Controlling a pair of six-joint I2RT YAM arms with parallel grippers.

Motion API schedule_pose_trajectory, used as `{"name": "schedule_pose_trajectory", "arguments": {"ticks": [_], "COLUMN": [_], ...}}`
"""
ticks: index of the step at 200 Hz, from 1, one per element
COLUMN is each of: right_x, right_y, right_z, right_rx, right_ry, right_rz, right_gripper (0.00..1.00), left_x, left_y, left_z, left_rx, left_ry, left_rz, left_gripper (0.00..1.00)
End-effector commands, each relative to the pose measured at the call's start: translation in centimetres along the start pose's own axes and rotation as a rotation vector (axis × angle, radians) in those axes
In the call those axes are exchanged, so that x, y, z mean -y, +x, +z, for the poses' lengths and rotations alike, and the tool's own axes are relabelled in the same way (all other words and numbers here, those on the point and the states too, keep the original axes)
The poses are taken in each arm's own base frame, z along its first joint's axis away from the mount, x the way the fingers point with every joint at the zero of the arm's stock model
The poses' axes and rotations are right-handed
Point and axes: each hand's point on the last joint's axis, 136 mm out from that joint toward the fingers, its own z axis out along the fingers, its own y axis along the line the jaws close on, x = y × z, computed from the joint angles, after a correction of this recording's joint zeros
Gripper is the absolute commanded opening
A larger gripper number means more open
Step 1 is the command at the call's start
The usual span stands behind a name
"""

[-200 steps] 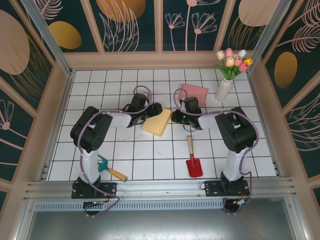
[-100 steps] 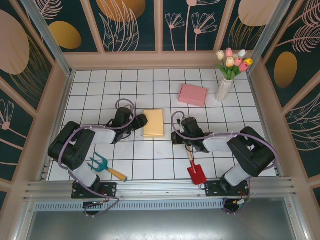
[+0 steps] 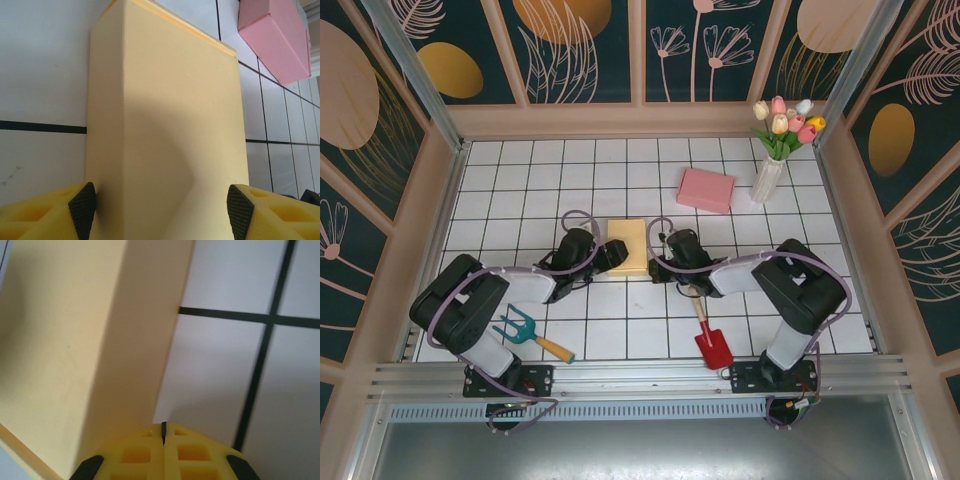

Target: Fold the paper box

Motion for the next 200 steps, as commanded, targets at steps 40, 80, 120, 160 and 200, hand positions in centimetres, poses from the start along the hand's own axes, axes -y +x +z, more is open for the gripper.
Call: {"name": "schedule_pose_trajectory", "arguments": {"ticks": [40, 80, 120, 160, 200], "right_x": [-7.6, -7.8, -4.0, -1.2, -1.8], "right_y": [0.1, -0.2, -0.5, -2.7, -7.9], "right_z": [0.8, 1.3, -0.2, -3.8, -5.1], "right_rx": [-0.022, -0.002, 0.070, 0.167, 0.219], "right_ry": [-0.281, -0.282, -0.060, 0.202, 0.314], "right_rz": [-0.003, 0.024, -0.047, -0.218, -0.414], "right_gripper": [0.00, 0.00, 0.00, 0.26, 0.58], "left_x": [1.8, 2.2, -0.1, -1.3, -1.8], "left_y": [0.9, 0.3, -4.5, -8.2, -4.4], "left_z": [0.6, 2.1, 1.7, -3.6, -6.4], "left_rx": [0.015, 0.002, 0.083, 0.255, 0.262], "left_ry": [0.087, 0.057, -0.123, -0.267, -0.176], "left_rz": [-0.101, -0.086, -0.003, 0.041, -0.003], "left_gripper": [0.71, 0.71, 0.74, 0.74, 0.73]}}
